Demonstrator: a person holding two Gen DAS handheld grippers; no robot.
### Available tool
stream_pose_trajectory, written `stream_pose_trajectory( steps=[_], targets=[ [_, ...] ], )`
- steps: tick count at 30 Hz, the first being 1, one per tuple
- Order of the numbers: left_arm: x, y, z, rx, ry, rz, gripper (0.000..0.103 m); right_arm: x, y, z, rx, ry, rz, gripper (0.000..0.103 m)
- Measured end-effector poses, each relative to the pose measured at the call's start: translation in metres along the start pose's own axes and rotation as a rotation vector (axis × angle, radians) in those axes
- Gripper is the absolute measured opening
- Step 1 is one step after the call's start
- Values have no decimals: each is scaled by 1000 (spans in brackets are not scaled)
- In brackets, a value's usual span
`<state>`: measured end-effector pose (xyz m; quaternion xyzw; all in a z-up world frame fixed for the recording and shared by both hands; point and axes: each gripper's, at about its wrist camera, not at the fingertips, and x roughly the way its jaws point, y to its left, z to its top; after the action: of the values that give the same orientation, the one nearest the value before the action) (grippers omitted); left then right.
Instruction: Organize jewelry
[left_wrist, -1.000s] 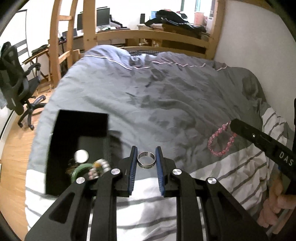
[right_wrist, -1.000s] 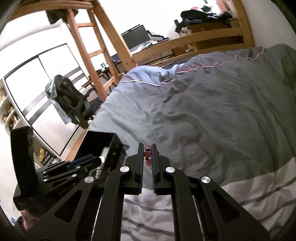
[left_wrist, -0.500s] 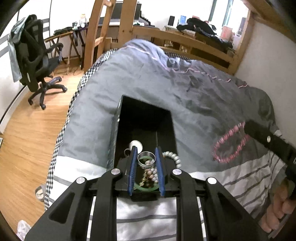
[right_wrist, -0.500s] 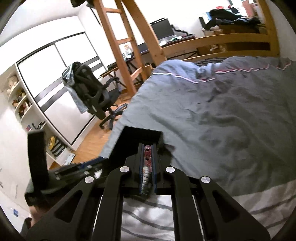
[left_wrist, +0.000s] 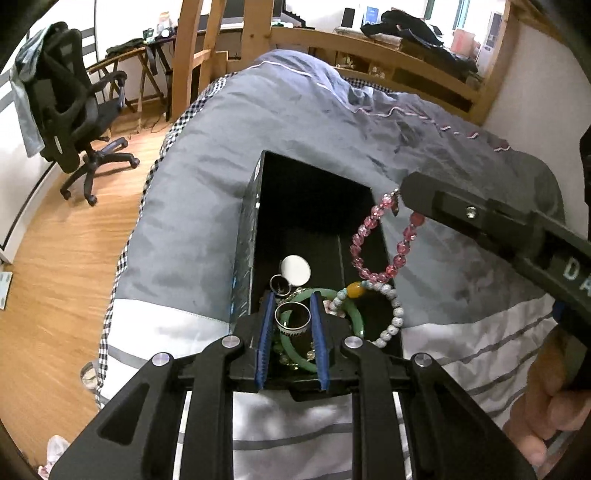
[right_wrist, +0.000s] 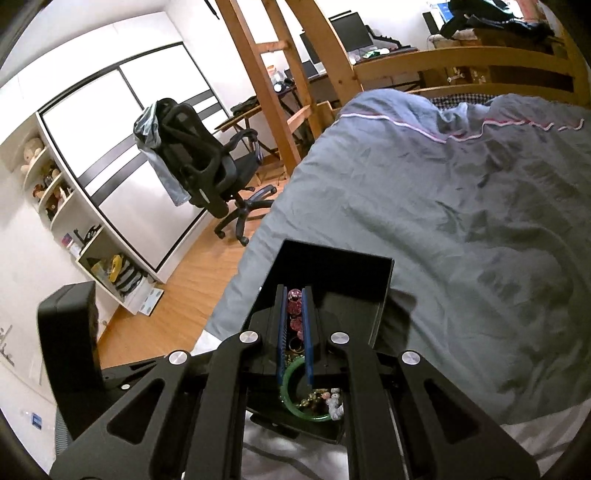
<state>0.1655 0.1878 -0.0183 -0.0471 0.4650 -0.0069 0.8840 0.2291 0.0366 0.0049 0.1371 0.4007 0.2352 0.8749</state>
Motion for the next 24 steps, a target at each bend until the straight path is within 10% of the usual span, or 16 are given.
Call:
stream_pose_trajectory(
  steps=[6, 7, 9, 14, 24],
  targets=[
    [0, 4, -1, -21, -19, 8, 27, 20, -11, -8, 27, 28, 15, 16],
    [-1, 5, -1, -26, -27, 1, 33, 21, -14, -8, 37, 35, 18, 28],
    [-5, 2, -2, -28, -49, -28, 51, 17, -18, -7, 54, 18, 20, 90],
    [-22, -23, -10, 70, -146, 94, 89, -16, -25, -8, -9, -73, -155, 97],
    [-74, -29, -51, 122, -247, 201, 96, -52, -34, -38, -94, -21, -195, 99]
  ],
)
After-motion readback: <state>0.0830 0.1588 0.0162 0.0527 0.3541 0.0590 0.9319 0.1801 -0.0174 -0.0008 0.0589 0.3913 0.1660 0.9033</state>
